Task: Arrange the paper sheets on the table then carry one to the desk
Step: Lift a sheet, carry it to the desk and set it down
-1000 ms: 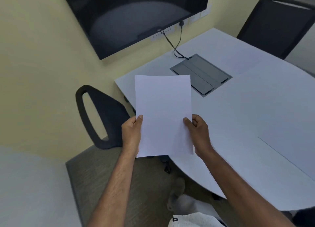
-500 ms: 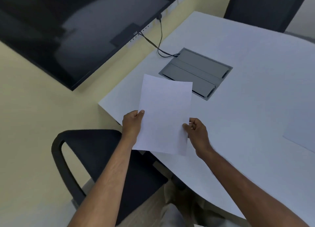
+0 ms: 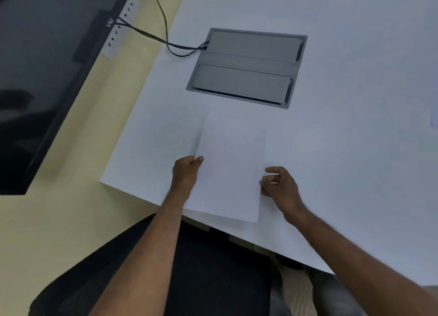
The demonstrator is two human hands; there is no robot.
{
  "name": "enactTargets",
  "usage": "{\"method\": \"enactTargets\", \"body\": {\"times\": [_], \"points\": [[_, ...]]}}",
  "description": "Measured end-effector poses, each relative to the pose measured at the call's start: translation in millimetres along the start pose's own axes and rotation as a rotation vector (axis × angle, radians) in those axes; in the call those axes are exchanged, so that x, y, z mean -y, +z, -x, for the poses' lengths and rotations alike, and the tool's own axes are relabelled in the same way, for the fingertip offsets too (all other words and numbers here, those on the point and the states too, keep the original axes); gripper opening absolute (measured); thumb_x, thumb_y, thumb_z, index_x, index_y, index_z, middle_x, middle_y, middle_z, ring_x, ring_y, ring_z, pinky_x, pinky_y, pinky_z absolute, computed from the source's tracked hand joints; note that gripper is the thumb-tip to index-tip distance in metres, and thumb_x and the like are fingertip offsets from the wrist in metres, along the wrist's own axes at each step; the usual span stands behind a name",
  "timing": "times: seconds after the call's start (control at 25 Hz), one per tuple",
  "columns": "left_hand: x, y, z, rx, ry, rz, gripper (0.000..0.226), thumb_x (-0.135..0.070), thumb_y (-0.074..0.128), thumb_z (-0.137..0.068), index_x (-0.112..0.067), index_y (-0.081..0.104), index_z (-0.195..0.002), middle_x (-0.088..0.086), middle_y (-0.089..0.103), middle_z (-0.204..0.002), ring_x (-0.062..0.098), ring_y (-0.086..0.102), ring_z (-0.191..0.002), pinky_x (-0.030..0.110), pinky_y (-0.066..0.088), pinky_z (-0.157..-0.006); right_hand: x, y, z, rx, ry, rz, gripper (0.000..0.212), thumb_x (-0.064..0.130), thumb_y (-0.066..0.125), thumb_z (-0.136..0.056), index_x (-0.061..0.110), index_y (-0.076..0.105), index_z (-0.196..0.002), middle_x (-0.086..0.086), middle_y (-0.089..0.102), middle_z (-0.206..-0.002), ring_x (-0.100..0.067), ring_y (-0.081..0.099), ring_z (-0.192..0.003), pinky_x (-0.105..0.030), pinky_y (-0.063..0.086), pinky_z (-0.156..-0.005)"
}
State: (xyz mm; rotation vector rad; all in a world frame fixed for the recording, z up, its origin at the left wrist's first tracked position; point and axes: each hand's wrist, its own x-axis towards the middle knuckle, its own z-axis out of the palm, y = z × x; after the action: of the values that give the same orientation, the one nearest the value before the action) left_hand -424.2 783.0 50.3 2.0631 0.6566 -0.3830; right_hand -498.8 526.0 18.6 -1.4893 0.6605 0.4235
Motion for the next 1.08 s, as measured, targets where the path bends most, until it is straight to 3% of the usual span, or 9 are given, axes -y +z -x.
{"method": "enactTargets", "body": {"times": [0.08, 0.2, 0.36, 0.44, 0.52, 0.56, 0.64, 0.72, 1.08], "points": [[12.9, 4.8, -18.5, 0.019, -0.005, -0.030, 0.057, -0.024, 0.067, -0.098, -0.025, 0.024, -0.060, -0.013, 0.020, -0.051, 0.012, 0.018, -0.053, 0.030, 0.015, -0.053, -12.6, 7.7, -5.4, -0.006, -0.014, 0.058, 0.031, 0.007, 0.067, -0.097, 0.015, 0.059, -0.126, -0.006, 0.074, -0.097, -0.027, 0.076, -0.091, -0.023, 0.063, -0.072], [29.4, 8.8, -38.5, 0.026, -0.020, -0.059, 0.054, -0.027, 0.067, -0.098, -0.023, 0.026, -0.062, -0.004, 0.023, -0.059, 0.016, 0.021, -0.058, 0.032, 0.016, -0.056, -27.9, 15.6, -7.2, 0.023, -0.126, 0.308, 0.036, 0.015, 0.069, -0.097, 0.020, 0.056, -0.129, 0.002, 0.070, -0.107, -0.022, 0.072, -0.090, -0.033, 0.062, -0.081], [46.0, 10.0, -56.3, 0.025, -0.021, -0.100, 0.051, -0.029, 0.065, -0.098, -0.021, 0.031, -0.061, -0.001, 0.028, -0.060, 0.017, 0.025, -0.057, 0.033, 0.018, -0.056, -45.4, 23.4, -14.9, 0.058, -0.508, 0.912, 0.060, 0.033, 0.073, -0.095, 0.016, 0.050, -0.148, -0.004, 0.048, -0.151, -0.023, 0.048, -0.134, -0.037, 0.049, -0.107], [48.6, 9.1, -58.8, -0.011, 0.011, -0.141, 0.043, -0.030, 0.064, -0.099, -0.015, 0.048, -0.062, 0.000, 0.042, -0.062, 0.016, 0.035, -0.059, 0.030, 0.025, -0.054, -47.9, 28.0, -21.4, 0.114, -0.586, 1.049, 0.072, 0.040, 0.073, -0.094, 0.009, 0.046, -0.153, -0.012, 0.039, -0.163, -0.031, 0.036, -0.149, -0.041, 0.039, -0.120], [46.7, 8.7, -55.4, -0.087, 0.077, -0.223, 0.023, -0.030, 0.063, -0.101, -0.010, 0.072, -0.097, 0.002, 0.066, -0.086, 0.015, 0.054, -0.076, 0.020, 0.037, -0.059, -49.2, 31.2, -25.9, 0.145, -0.575, 1.111, 0.079, 0.045, 0.071, -0.095, 0.006, 0.042, -0.156, -0.014, 0.030, -0.168, -0.034, 0.026, -0.157, -0.043, 0.030, -0.127], [46.1, 8.6, -52.0, -0.121, 0.134, -0.271, 0.025, -0.029, 0.063, -0.101, -0.010, 0.070, -0.116, 0.004, 0.070, -0.102, 0.015, 0.058, -0.087, 0.018, 0.043, -0.067, -50.2, 31.6, -27.2, 0.145, -0.569, 1.122, 0.080, 0.047, 0.070, -0.095, 0.006, 0.040, -0.157, -0.014, 0.028, -0.170, -0.033, 0.023, -0.158, -0.043, 0.028, -0.128], [47.6, 9.5, -46.4, -0.116, 0.264, -0.395, 0.040, -0.026, 0.066, -0.101, -0.010, 0.060, -0.136, 0.011, 0.064, -0.128, 0.024, 0.059, -0.113, 0.032, 0.053, -0.091, -51.8, 31.8, -29.1, 0.134, -0.568, 1.128, 0.080, 0.048, 0.069, -0.095, 0.007, 0.040, -0.158, -0.013, 0.027, -0.170, -0.033, 0.021, -0.160, -0.042, 0.029, -0.127], [51.3, 12.7, -40.7, -0.048, 0.365, -0.538, 0.048, -0.025, 0.068, -0.100, -0.010, 0.056, -0.144, 0.015, 0.055, -0.141, 0.032, 0.050, -0.130, 0.044, 0.049, -0.105, -51.4, 32.0, -30.4, 0.132, -0.565, 1.135, 0.080, 0.049, 0.068, -0.096, 0.008, 0.039, -0.158, -0.012, 0.026, -0.171, -0.031, 0.019, -0.160, -0.041, 0.030, -0.126], [55.9, 20.7, -35.3, 0.033, 0.445, -0.680, 0.055, -0.021, 0.068, -0.100, -0.006, 0.052, -0.150, 0.016, 0.049, -0.150, 0.035, 0.045, -0.137, 0.045, 0.047, -0.109, -48.9, 32.7, -36.8, 0.131, -0.546, 1.095, 0.082, 0.047, 0.068, -0.097, 0.010, 0.034, -0.161, -0.007, 0.018, -0.174, -0.025, 0.013, -0.162, -0.037, 0.032, -0.123]]}}
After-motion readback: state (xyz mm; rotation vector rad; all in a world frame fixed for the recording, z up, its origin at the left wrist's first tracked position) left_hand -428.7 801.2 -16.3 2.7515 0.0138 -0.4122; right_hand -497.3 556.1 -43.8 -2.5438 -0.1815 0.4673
